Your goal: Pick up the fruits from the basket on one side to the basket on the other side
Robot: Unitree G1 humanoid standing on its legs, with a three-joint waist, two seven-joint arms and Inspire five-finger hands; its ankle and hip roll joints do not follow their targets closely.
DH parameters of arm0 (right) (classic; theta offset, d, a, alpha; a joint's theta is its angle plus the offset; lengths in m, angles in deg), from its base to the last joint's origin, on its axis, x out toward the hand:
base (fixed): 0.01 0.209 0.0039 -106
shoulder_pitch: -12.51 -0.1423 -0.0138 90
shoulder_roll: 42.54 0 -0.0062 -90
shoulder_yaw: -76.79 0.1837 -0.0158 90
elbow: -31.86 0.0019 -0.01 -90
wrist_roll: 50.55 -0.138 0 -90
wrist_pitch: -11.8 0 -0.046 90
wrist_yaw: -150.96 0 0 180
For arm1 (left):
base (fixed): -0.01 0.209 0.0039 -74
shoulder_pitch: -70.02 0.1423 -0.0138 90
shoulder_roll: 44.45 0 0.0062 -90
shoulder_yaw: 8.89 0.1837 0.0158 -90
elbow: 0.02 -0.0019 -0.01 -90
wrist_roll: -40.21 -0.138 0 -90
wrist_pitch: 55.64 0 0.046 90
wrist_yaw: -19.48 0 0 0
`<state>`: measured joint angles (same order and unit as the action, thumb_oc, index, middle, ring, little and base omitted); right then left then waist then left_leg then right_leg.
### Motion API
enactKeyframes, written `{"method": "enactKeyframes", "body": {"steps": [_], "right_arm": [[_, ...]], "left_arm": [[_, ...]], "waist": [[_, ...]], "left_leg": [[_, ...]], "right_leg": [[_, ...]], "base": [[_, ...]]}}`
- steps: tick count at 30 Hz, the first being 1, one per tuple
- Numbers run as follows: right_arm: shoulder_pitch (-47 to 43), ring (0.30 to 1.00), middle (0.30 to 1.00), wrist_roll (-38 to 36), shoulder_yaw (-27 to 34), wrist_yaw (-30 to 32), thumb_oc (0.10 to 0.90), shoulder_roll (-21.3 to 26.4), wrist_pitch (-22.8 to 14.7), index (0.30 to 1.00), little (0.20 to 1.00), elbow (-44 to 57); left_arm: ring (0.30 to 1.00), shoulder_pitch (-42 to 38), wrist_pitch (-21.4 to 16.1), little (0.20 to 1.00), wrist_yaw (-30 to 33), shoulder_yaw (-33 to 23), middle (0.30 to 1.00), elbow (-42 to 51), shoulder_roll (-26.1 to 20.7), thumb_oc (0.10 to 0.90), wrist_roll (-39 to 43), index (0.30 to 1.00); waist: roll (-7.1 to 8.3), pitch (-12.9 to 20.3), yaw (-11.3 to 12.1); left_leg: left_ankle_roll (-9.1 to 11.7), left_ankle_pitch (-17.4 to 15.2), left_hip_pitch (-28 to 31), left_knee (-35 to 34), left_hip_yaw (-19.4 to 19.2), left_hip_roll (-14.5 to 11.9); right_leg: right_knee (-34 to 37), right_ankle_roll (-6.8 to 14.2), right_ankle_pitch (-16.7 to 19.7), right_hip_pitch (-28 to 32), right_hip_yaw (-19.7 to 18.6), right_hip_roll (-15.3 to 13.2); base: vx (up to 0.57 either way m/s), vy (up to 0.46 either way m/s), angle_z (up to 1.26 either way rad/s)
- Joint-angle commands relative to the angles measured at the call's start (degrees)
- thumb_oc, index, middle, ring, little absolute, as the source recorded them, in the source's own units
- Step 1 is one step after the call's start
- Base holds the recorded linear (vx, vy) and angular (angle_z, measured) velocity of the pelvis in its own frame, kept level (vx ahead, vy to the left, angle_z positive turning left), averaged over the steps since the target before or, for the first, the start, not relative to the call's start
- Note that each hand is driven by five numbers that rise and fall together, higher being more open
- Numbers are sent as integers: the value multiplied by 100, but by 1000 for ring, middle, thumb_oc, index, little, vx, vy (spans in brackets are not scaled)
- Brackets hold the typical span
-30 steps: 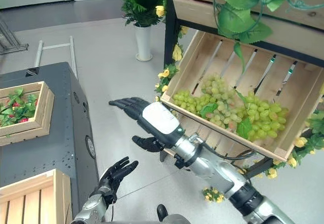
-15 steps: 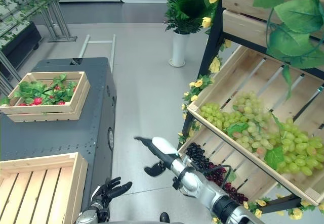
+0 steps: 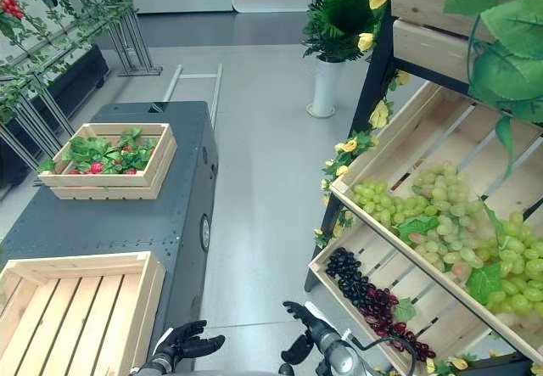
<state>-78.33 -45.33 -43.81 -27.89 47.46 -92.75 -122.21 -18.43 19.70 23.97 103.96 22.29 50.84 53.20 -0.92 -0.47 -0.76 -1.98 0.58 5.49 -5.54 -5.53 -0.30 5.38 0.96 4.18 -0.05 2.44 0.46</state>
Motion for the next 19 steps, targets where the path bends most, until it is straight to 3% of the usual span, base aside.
{"method": "enactKeyframes", "body": {"steps": [1, 3, 9, 13, 19], "right_arm": [[-376, 900, 900, -750, 277, -274, 800, -271, 412, 900, 900, -579], [-385, 900, 900, -838, 565, -369, 800, -369, 623, 900, 900, -911], [-507, 900, 900, -240, 403, -412, 800, -324, 422, 900, 900, -764], [-562, 900, 900, -1117, 580, -242, 800, -345, 490, 900, 900, -752], [-409, 900, 900, -964, 715, -476, 800, -502, 445, 900, 900, -914]], "left_arm": [[900, -444, -210, 900, 388, 147, 900, -414, 103, 800, -466, 900], [900, -505, -178, 900, 393, 149, 900, -481, 185, 800, -441, 900], [900, -498, 101, 900, 166, 258, 900, -556, 169, 800, -737, 900], [900, -502, 281, 900, 219, 167, 900, -678, 121, 800, -760, 900], [900, -559, 182, 900, 183, 117, 900, -717, 169, 800, -654, 900]], "waist": [[128, -47, 16], [130, -42, 18], [160, -41, 72], [177, -42, 95], [134, -28, 17]], "left_leg": [[-157, -341, -96, 54, 262, 287], [-154, -328, -56, 54, 299, 290], [-150, -293, -18, 54, 394, 315], [-173, -301, 21, 54, 416, 332], [-194, -352, 103, 54, 370, 343]], "right_leg": [[-38, 113, -262, 307, 155, -45], [-38, 82, -271, 360, 129, -12], [-38, 37, -293, 432, 163, 13], [-38, 4, -331, 498, 182, 24], [-38, 5, -358, 549, 122, 30]], "base": [[3, -4, 6], [5, -4, 2], [-1, -15, 15], [-25, -26, 0], [0, 0, 0]]}}
